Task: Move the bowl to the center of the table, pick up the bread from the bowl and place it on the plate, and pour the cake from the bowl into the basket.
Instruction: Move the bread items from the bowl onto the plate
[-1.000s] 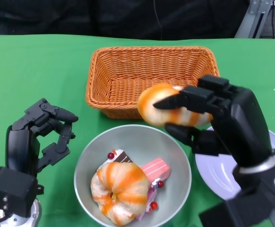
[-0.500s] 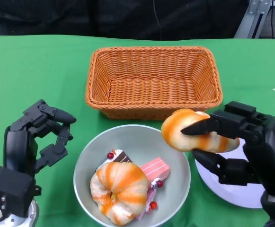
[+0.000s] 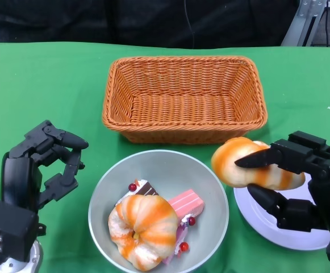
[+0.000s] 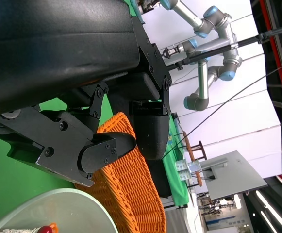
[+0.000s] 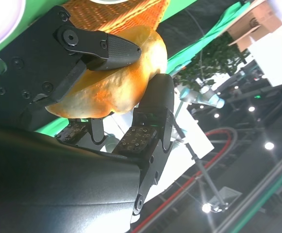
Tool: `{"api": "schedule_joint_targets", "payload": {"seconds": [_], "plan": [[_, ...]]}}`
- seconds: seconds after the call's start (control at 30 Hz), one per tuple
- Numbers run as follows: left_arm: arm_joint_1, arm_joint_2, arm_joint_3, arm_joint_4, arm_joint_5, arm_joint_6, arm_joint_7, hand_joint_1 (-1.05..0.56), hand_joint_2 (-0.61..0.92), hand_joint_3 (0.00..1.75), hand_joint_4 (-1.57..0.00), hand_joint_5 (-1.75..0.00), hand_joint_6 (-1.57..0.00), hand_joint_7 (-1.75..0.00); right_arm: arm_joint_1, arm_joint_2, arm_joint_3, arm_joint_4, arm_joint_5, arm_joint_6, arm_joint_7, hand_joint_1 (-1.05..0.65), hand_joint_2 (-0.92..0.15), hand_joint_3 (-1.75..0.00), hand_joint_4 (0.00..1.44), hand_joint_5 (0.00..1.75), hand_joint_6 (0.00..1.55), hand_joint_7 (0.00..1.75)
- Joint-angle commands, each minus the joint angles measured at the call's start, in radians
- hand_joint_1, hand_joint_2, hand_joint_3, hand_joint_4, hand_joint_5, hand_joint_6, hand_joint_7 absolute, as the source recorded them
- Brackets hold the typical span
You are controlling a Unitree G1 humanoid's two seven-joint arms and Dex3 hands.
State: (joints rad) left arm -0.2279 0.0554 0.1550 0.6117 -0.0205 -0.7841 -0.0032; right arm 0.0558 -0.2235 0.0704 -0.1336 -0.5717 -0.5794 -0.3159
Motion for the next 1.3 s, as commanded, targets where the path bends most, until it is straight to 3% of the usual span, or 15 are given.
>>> {"api": "schedule_joint_targets", "payload": {"seconds": [0.03,0.4,0.63,1.17,1.3], "plan": [[-0.006,0.024,0.012,0.010,-0.019,-0.018,-0.011,-0.11,0.67,0.81,-0.73,-1.59,-0.77,-1.24,0.013,-0.006,-0.032,0.021,0.020,-0.002,-0.013,-0.09,-0.38,-1.08,0.89,1.36,0.94,1.02],[-0.013,0.029,0.020,0.020,-0.045,-0.005,-0.028,-0.13,0.68,0.78,-0.74,-1.58,-0.77,-1.25,0.028,-0.021,-0.074,0.087,-0.029,0.005,-0.054,-0.14,-0.38,-1.08,0.87,1.38,0.93,1.02],[-0.012,0.038,0.025,0.015,-0.045,-0.004,-0.030,-0.11,0.68,0.79,-0.73,-1.57,-0.76,-1.25,0.020,-0.040,-0.086,0.174,-0.055,0.010,-0.100,-0.09,-0.44,-0.93,0.89,1.38,1.01,0.78],[0.012,0.036,0.026,-0.003,-0.074,-0.017,-0.050,-0.12,0.72,0.72,-0.74,-1.57,-0.77,-1.21,-0.028,-0.078,-0.076,0.312,-0.069,0.029,-0.171,-0.09,-0.50,-0.80,0.89,1.37,1.08,0.63],[0.015,0.036,0.027,-0.001,-0.073,-0.020,-0.051,-0.12,0.73,0.70,-0.75,-1.57,-0.78,-1.22,-0.058,-0.086,-0.058,0.377,-0.088,0.016,-0.201,-0.08,-0.52,-0.76,0.92,1.29,1.10,0.59]]}}
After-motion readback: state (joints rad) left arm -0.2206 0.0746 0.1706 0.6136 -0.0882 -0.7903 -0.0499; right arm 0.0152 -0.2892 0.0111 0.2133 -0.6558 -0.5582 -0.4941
